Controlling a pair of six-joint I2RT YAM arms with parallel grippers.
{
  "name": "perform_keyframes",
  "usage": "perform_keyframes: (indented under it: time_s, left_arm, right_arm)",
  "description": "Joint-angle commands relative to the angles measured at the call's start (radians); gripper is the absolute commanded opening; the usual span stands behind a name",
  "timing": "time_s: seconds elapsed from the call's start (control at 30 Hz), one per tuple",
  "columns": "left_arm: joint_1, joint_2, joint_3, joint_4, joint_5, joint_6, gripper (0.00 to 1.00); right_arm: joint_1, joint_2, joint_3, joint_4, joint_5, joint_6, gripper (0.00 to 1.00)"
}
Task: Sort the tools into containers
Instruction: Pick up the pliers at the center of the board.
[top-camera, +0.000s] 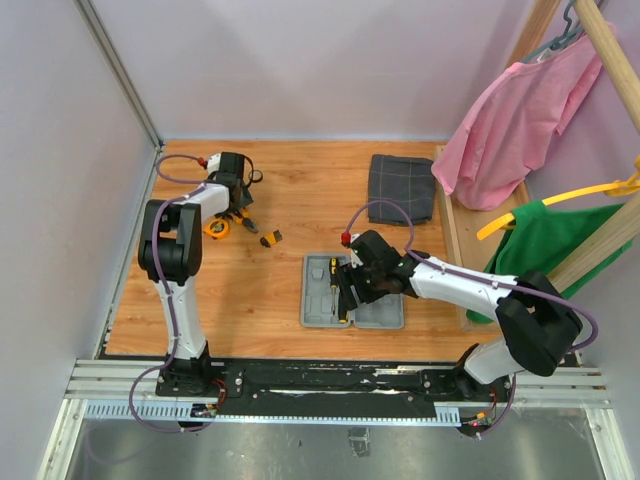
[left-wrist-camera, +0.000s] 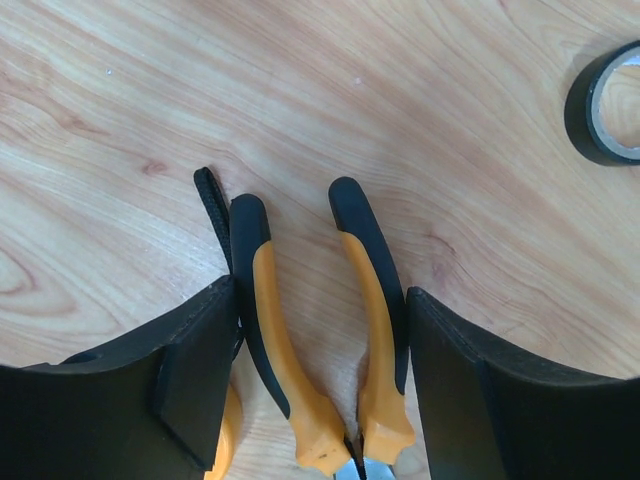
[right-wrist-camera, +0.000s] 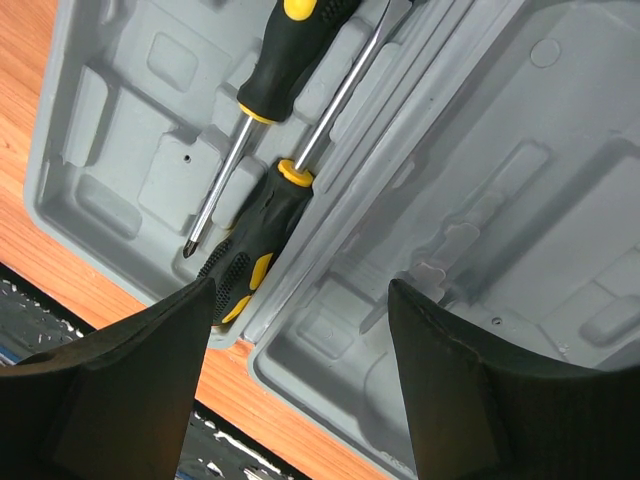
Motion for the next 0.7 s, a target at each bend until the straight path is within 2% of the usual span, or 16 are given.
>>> perform_keyframes:
  time_s: [0.0, 0.23, 0.67]
  left_arm:
    - [-0.019, -0.051, -0.046, 0.037, 0.051, 0.038, 0.46]
    - [-0.071, -0.14, -0.092, 0.076, 0.086, 0.048, 0.44]
    - [-0.111, -0.387, -0.3, 0.174, 0.167, 0.059, 0.43]
  right_arm:
    - [0.005, -0.015, 0.017, -0.008, 0.029, 0.022, 0.71]
    - [0.005, -0.057, 0.0, -0.012, 0.069, 0.034, 0.71]
    - [0.004, -0.153, -0.034, 0.007, 0.158, 0.082, 0.72]
